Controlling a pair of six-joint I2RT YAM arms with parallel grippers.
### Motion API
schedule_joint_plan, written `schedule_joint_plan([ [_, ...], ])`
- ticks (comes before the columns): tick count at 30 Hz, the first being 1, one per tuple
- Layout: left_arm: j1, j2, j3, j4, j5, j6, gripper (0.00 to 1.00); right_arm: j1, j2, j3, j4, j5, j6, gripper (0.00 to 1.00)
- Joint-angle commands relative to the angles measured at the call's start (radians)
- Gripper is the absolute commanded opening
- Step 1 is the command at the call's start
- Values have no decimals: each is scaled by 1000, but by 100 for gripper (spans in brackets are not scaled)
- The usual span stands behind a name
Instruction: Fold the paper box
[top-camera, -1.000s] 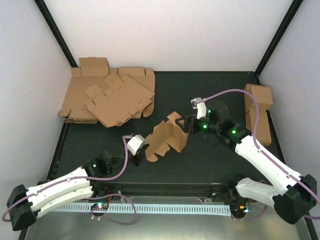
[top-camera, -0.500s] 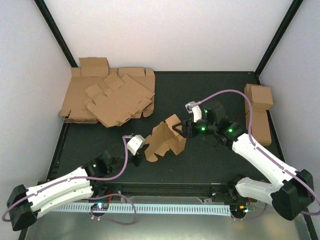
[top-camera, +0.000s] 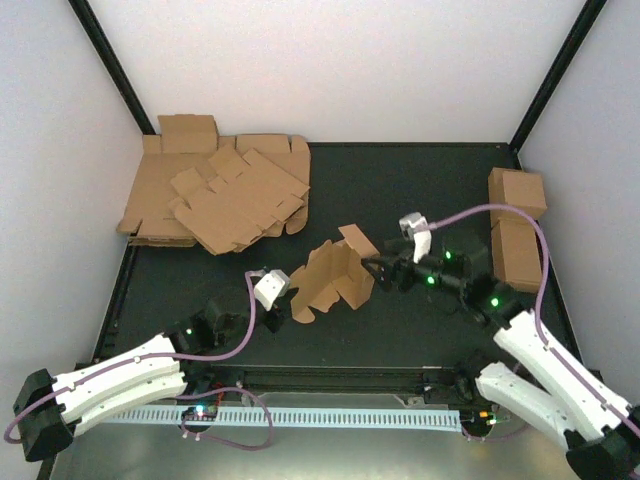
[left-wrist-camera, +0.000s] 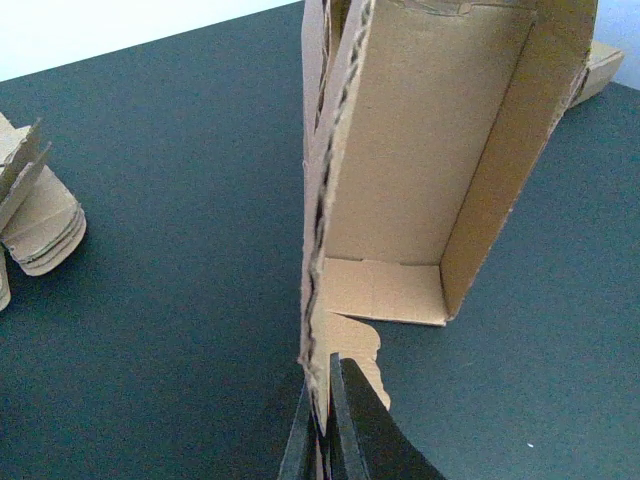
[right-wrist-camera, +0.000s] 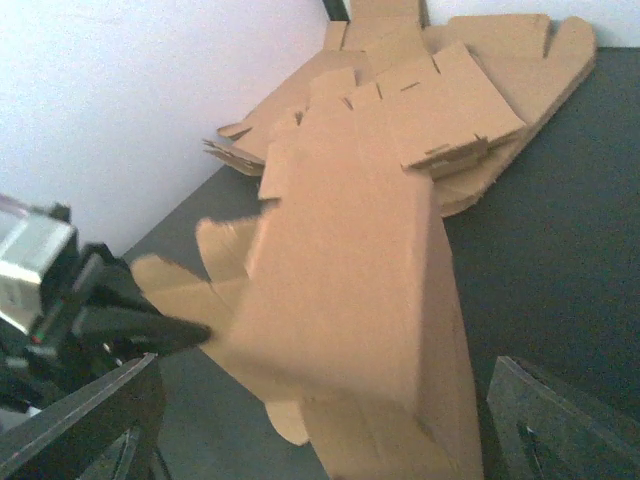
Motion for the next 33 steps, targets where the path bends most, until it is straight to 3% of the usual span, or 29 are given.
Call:
schedule_joint_plan([
  [1, -1, -18, -5, 11, 10, 7, 6, -2, -172, -194, 166, 81, 20, 91],
  [5, -2, -18, -5, 10, 11, 9, 6, -2, -249, -299, 242, 161, 35, 88],
  [10, -3, -23, -6, 9, 11, 8, 10, -2, -212, -338, 292, 193, 49, 88],
  [12, -3, -24, -6, 9, 12, 7, 22, -2, -188, -336, 319, 190, 55, 87],
  [16, -2, -23, -6, 12, 3, 0, 55, -2, -155, -329, 361, 192, 53, 86],
  [20, -2, -21, -8, 36, -15, -1, 63, -2, -117, -319, 376, 176, 42, 82],
  [28, -1, 31, -23, 184, -43, 17, 57, -2, -63, -314, 393, 175, 43, 79],
  [30, -1, 54, -29, 220, -66, 16, 50, -2, -53, -312, 395, 170, 39, 78],
  [33, -1, 84, -25, 248, -77, 20, 27, -2, -33, -306, 383, 173, 32, 78],
])
